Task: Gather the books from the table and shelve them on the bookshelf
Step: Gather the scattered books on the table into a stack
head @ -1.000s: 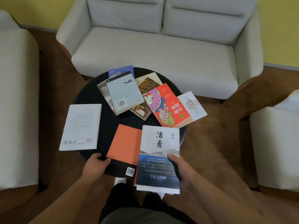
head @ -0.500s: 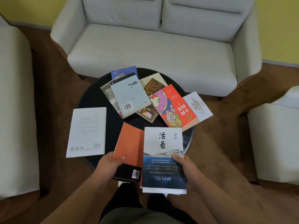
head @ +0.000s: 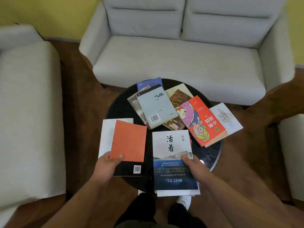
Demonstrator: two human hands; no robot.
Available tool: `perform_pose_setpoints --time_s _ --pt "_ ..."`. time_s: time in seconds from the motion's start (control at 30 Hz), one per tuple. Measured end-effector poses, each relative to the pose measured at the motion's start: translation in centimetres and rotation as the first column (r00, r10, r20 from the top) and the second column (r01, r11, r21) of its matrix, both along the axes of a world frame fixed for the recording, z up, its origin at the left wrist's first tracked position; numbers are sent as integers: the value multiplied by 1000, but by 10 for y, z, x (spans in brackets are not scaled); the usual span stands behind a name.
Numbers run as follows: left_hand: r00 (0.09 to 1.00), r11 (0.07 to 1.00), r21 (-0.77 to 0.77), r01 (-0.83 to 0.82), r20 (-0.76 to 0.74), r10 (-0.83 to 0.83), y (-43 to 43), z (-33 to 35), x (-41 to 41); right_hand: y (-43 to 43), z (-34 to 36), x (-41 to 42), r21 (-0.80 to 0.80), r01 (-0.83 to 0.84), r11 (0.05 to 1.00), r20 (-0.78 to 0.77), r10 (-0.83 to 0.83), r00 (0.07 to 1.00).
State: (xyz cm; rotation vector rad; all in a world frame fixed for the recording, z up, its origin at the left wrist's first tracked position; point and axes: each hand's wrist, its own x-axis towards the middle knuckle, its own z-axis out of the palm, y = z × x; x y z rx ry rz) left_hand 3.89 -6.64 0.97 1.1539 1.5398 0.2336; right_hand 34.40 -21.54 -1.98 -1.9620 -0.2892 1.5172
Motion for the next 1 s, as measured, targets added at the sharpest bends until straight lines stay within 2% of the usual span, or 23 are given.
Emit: perform_pose_setpoints --time_s 0.13,0.27,0.33,0.4,0.43,0.47,0.5,0.53,0.57,0.6,0.63,0.67,0.7,0.73,0.8,0.9,0.93,0.97,1.0 --pt "985 992 -21 -128 110 130 15 4 -9 10 -3 3 -50 -49 998 36 50 998" --pt "970 986 -76 -151 182 163 19 10 -17 19 -10 -12 -55 101 993 -27 -102 994" --pt "963 982 -120 -147 210 170 20 13 -18 26 -6 -23 -65 129 989 -76 -134 988" --pt "958 979 -160 -124 237 160 21 15 -17 35 -2 -33 -104 138 985 -51 -144 988" --pt "954 978 -178 -113 254 157 22 15 -16 38 -1 -36 -121 120 985 45 -116 992" --pt "949 975 -196 -108 272 159 22 15 -15 42 1 -37 -123 61 990 244 -29 969" --pt "942 970 -217 -106 291 168 23 15 -12 46 6 -38 -90 -7 996 468 49 882" --pt "935 964 -244 -105 306 179 23 15 -9 51 14 -43 -2 -75 997 631 59 774" --pt "931 957 -274 -100 314 187 22 15 -6 56 25 -49 93 -134 987 674 36 738" --pt "927 949 -303 -87 325 189 21 16 -1 61 33 -55 166 -181 969 616 41 786" --pt "919 943 -325 -73 344 190 20 17 4 66 42 -63 205 -182 962 449 73 891" --pt "911 937 -344 -59 366 192 18 18 9 70 50 -70 221 -116 968 190 74 979" --pt "905 932 -360 -44 382 190 17 19 13 72 54 -76 197 -32 980 -43 41 998" --pt "903 929 -369 -34 387 186 15 20 17 73 57 -79 172 34 985 -169 -4 986" --pt "914 932 -363 12 382 137 11 20 23 73 59 -82 149 91 985 -219 -57 974" --pt "936 932 -307 194 344 -81 17 14 23 69 52 -82 114 194 974 -275 -157 948" --pt "949 936 -304 180 303 -84 24 9 20 67 51 -81 89 252 964 -313 -213 926" --pt "977 953 -288 90 211 -29 33 1 14 66 50 -79 73 314 947 -356 -269 895" --pt "1000 977 -215 -7 24 12 45 -11 4 65 50 -78 63 356 933 -390 -305 869"
